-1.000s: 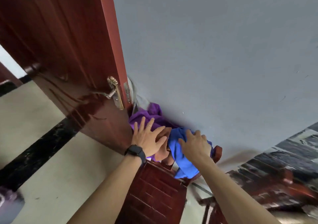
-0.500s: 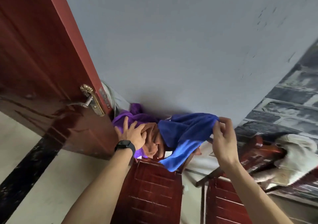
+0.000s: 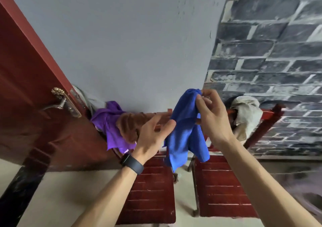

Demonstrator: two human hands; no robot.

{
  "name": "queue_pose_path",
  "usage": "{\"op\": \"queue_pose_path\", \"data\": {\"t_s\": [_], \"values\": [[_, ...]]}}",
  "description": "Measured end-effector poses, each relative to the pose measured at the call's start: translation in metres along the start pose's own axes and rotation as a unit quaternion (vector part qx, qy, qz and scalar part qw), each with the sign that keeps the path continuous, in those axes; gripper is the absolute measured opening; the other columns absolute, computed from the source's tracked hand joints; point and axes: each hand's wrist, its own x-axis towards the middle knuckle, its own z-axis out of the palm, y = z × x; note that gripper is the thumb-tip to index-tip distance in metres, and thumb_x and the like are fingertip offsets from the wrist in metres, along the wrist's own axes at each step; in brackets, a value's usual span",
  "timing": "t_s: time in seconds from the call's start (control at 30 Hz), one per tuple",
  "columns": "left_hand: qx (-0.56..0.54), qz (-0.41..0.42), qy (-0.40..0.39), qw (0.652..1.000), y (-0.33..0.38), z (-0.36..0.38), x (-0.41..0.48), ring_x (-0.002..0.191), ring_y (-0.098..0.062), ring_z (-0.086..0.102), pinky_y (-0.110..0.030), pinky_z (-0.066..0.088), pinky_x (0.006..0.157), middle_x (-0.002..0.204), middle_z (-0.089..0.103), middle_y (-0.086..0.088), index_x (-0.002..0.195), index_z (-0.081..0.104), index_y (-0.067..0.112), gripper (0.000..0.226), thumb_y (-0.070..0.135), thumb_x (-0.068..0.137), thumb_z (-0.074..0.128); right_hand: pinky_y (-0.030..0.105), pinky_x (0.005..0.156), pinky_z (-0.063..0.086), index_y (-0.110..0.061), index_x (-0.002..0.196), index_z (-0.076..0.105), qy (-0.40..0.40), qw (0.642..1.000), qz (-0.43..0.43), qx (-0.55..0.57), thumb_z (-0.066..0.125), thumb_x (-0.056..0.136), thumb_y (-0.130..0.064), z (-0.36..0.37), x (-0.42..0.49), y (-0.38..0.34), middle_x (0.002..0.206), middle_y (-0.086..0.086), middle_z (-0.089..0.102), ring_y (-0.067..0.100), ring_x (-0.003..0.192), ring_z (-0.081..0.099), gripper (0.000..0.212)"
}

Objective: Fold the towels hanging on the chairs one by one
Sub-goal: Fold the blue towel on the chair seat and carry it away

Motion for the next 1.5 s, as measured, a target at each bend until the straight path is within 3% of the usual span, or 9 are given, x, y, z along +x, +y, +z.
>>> {"op": "queue_pose_path", "data": {"t_s": [0.17, 0.27, 0.53, 0.77, 0.87, 1.0, 1.2, 1.33, 1.5], "values": [[0.152, -0.002, -0.004, 0.988, -0.021, 0.021, -0.043, 0.069, 0.004, 0.058, -0.016, 0.045, 0.065, 0.076, 0.069, 0.011, 0.091, 0.071, 0.024, 0.006, 0.029, 0.09, 0.068, 0.058, 0.069, 0.06, -0.021, 0.098, 0.061, 0.006, 0.997, 0.063, -0.048, 0.064, 0.094, -0.034, -0.025, -0.048, 0.048, 0.079, 0.006, 0.069, 0.025, 0.079, 0.068, 0.014], [0.179, -0.02, -0.012, 0.983, -0.025, 0.013, -0.071, 0.053, 0.008, 0.045, -0.011, 0.034, 0.054, 0.054, 0.057, 0.018, 0.073, 0.066, 0.027, 0.022, 0.023, 0.094, 0.064, 0.048, 0.066, 0.063, -0.023, 0.092, 0.065, 0.06, 0.991, 0.102, -0.063, 0.071, 0.09, -0.035, -0.047, -0.075, 0.078, 0.073, -0.001, 0.068, 0.016, 0.074, 0.068, 0.014], [0.323, -0.007, 0.023, 0.946, -0.009, -0.017, -0.097, 0.087, 0.005, 0.063, -0.008, 0.045, 0.075, 0.09, 0.071, 0.023, 0.097, 0.073, 0.032, 0.02, 0.019, 0.088, 0.062, 0.007, 0.06, 0.039, -0.035, 0.091, 0.065, -0.059, 0.954, 0.09, -0.28, 0.069, 0.088, -0.049, -0.064, -0.147, 0.099, 0.077, -0.016, 0.066, 0.0, 0.074, 0.062, 0.015], [0.37, -0.085, 0.225, 0.897, -0.016, 0.011, -0.123, 0.099, -0.022, 0.051, -0.038, 0.046, 0.086, 0.101, 0.056, 0.0, 0.095, 0.056, 0.023, 0.038, 0.05, 0.072, 0.07, 0.026, 0.056, 0.034, -0.016, 0.072, 0.06, -0.133, 0.946, 0.084, -0.283, 0.065, 0.092, -0.038, -0.045, -0.19, 0.113, 0.058, -0.007, 0.049, 0.011, 0.055, 0.041, 0.03], [0.201, -0.231, 0.162, 0.938, -0.037, 0.041, -0.155, 0.093, -0.03, 0.063, -0.047, 0.052, 0.084, 0.084, 0.064, -0.006, 0.078, 0.059, 0.017, 0.044, 0.06, 0.081, 0.059, 0.023, 0.056, 0.038, -0.028, 0.067, 0.058, -0.103, 0.965, 0.097, -0.222, 0.065, 0.092, -0.034, -0.037, -0.197, 0.114, 0.055, -0.012, 0.054, 0.005, 0.053, 0.045, 0.027], [-0.134, -0.375, -0.045, 0.916, -0.054, 0.062, -0.182, 0.096, -0.023, 0.071, -0.043, 0.058, 0.085, 0.103, 0.074, -0.004, 0.11, 0.07, 0.026, 0.038, 0.056, 0.095, 0.052, 0.048, 0.08, 0.056, -0.013, 0.097, 0.072, -0.153, 0.958, 0.144, -0.195, 0.055, 0.079, -0.053, -0.03, -0.203, 0.119, 0.087, 0.007, 0.074, 0.026, 0.082, 0.069, 0.047], [-0.085, -0.302, -0.021, 0.949, -0.062, 0.052, -0.157, 0.11, -0.028, 0.067, -0.047, 0.049, 0.102, 0.114, 0.072, -0.012, 0.113, 0.07, 0.02, 0.023, 0.032, 0.096, 0.059, 0.03, 0.074, 0.05, -0.015, 0.111, 0.073, -0.03, 0.95, 0.296, 0.095, 0.053, 0.101, -0.032, -0.054, -0.219, 0.139, 0.105, 0.006, 0.076, 0.017, 0.086, 0.07, 0.028], [-0.15, -0.321, -0.07, 0.933, -0.046, 0.051, -0.144, 0.111, -0.031, 0.066, -0.043, 0.051, 0.091, 0.12, 0.069, -0.017, 0.126, 0.063, 0.012, 0.035, 0.033, 0.102, 0.048, 0.033, 0.072, 0.046, -0.01, 0.109, 0.071, 0.105, 0.913, 0.388, 0.065, 0.054, 0.099, -0.043, -0.071, -0.253, 0.187, 0.091, 0.001, 0.075, 0.019, 0.077, 0.067, 0.039], [-0.181, -0.316, -0.116, 0.924, -0.027, 0.047, -0.135, 0.116, -0.033, 0.063, -0.053, 0.05, 0.097, 0.125, 0.066, -0.017, 0.131, 0.059, 0.016, 0.039, 0.038, 0.101, 0.046, 0.032, 0.077, 0.048, -0.015, 0.103, 0.074, 0.011, 0.9, 0.433, 0.045, 0.066, 0.085, -0.052, -0.071, -0.288, 0.206, 0.1, 0.0, 0.078, 0.015, 0.082, 0.068, 0.041]]}}
